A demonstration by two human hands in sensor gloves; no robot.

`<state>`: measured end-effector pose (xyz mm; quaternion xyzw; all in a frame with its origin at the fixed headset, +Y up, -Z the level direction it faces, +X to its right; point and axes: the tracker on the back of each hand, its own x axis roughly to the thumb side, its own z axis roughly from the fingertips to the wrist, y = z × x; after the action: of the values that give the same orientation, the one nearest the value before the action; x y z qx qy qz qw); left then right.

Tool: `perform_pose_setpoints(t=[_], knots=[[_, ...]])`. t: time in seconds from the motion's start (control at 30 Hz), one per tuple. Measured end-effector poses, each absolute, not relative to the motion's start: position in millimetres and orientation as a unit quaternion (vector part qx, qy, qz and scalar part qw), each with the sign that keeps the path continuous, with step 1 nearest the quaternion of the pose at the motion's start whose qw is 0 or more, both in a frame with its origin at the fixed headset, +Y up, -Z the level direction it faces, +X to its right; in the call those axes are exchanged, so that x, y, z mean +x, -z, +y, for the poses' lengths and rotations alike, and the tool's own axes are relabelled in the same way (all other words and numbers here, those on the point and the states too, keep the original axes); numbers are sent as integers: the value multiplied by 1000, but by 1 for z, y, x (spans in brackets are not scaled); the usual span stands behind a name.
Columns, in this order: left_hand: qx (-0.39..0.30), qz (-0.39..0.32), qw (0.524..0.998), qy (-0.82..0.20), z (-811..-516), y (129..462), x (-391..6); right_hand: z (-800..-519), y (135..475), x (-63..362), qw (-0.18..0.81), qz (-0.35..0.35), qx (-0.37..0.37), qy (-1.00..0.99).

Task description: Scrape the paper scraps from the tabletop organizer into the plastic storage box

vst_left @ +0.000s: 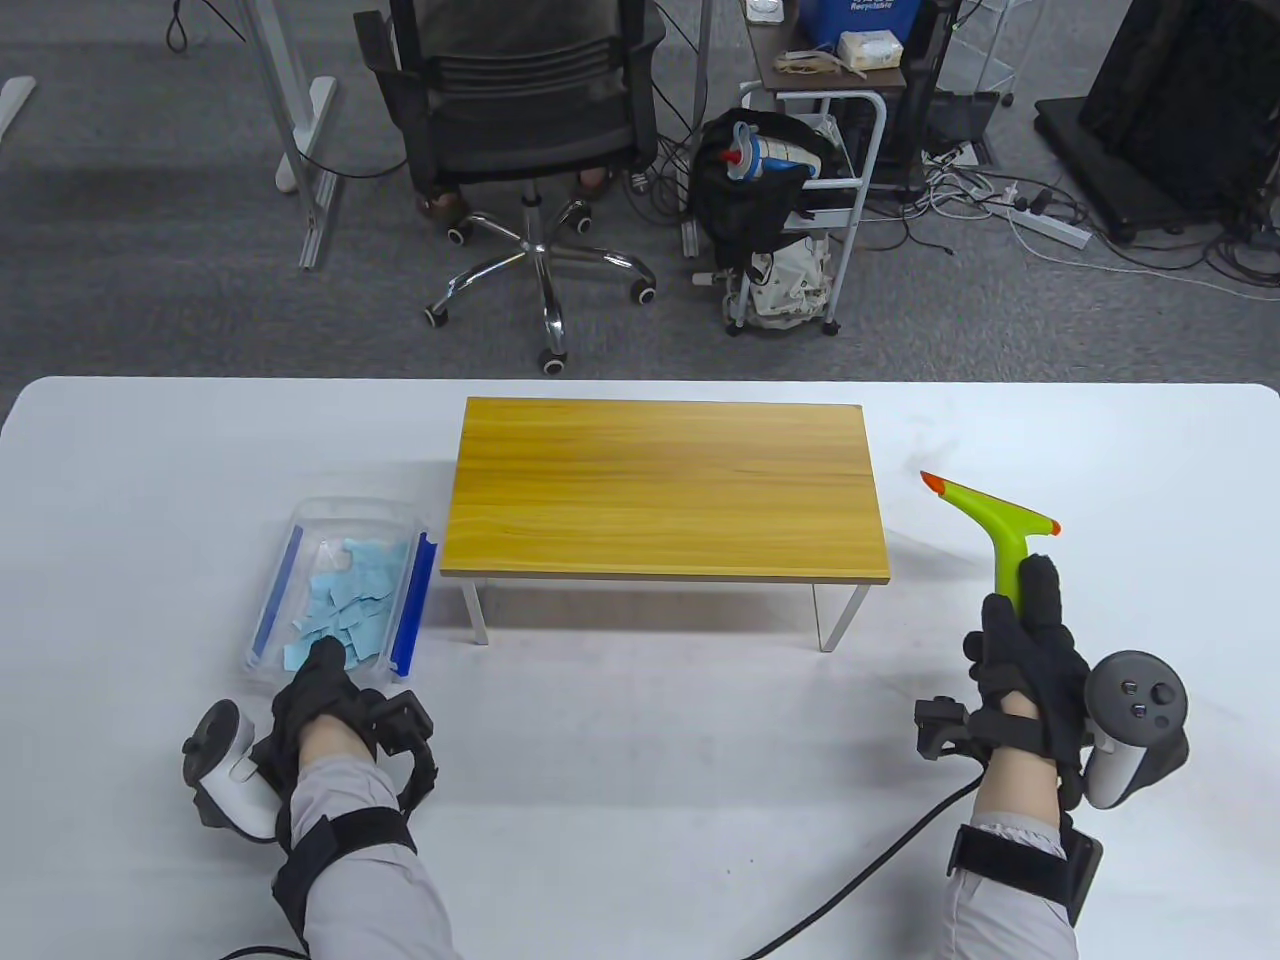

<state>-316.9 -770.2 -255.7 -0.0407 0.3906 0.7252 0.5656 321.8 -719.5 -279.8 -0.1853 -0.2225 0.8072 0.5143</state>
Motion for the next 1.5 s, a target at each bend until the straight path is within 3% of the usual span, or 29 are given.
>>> perform_pose_setpoints(t=[0.1, 0.17, 0.23, 0.43, 0.5, 0.6, 0.73, 0.87, 1.5], knots=[[-10, 373, 654, -658, -745, 256, -305, -719, 282, 317, 502, -220, -179, -817], [26, 309, 732, -607, -724, 262, -290, -718, 284, 313, 493, -219, -175, -824], [67, 192, 810, -551, -695, 267, -266, -719, 285, 309, 484, -217, -169, -831], [140, -72, 899, -409, -646, 254, -190, -720, 285, 309, 479, -218, -174, -832], [155, -145, 922, -323, -646, 242, -163, -720, 284, 312, 482, -221, -180, -829], [167, -220, 938, -210, -668, 231, -136, -721, 282, 316, 478, -224, -189, -828], [157, -261, 945, -116, -712, 231, -125, -724, 283, 321, 464, -225, -200, -834], [64, -264, 944, -187, -740, 240, -130, -730, 285, 322, 451, -218, -209, -840], [28, -217, 935, -278, -745, 246, -152, -772, 294, 326, 336, -112, -291, -889]])
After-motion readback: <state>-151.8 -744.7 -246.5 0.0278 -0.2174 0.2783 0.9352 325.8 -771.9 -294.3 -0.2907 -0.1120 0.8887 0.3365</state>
